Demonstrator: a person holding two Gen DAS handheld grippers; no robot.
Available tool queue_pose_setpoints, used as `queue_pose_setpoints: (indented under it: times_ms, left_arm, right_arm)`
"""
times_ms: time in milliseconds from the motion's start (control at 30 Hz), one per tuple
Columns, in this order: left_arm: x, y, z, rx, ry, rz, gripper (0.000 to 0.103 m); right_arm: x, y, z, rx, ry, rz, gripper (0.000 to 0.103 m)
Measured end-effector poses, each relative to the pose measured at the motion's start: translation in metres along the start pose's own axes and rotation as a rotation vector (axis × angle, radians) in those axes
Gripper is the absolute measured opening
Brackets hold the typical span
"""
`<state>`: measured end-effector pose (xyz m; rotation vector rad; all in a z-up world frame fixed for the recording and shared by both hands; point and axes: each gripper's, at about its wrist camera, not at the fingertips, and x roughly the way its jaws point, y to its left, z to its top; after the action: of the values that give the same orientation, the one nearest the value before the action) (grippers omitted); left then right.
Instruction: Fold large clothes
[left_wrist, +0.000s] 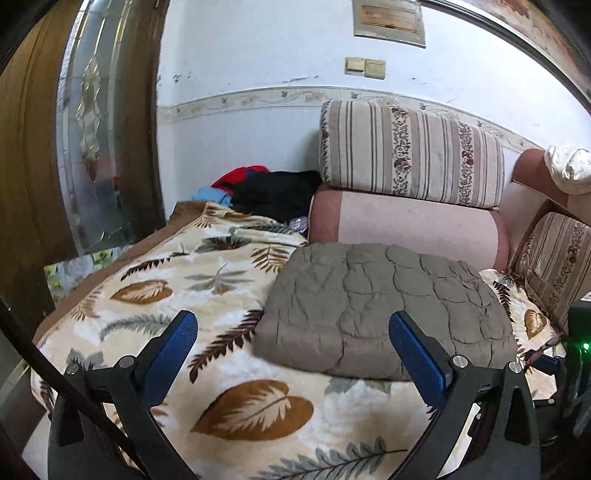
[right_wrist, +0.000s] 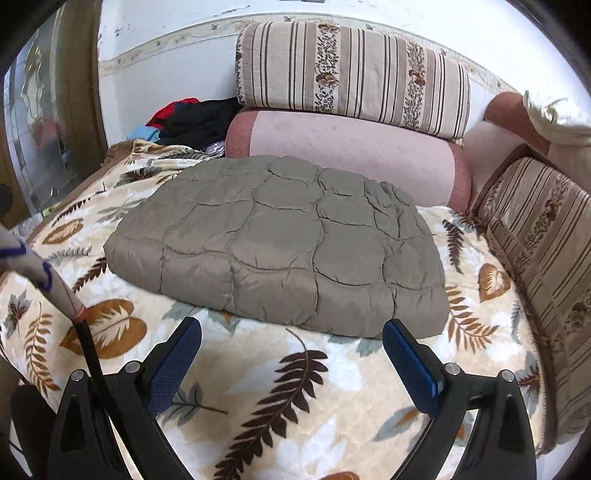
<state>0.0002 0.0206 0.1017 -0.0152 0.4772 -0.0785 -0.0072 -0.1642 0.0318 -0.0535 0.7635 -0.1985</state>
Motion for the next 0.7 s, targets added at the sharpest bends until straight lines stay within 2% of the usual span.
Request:
queue_pose_setpoints:
  times_ms: [267, 700]
  left_arm:
    - [-0.004, 0.005, -0.021, -0.022, 0.060, 0.025, 0.103]
    - [0.001, -0.006, -0.033, -0.005, 0.127, -0.008, 0.103]
  right_arm:
    - [-0.014, 0.011, -0.012, -0.040, -0.005, -0.017, 0.101]
    - [-0.011, 0.001, -0.022, -0.007, 0.029, -0.035, 0.101]
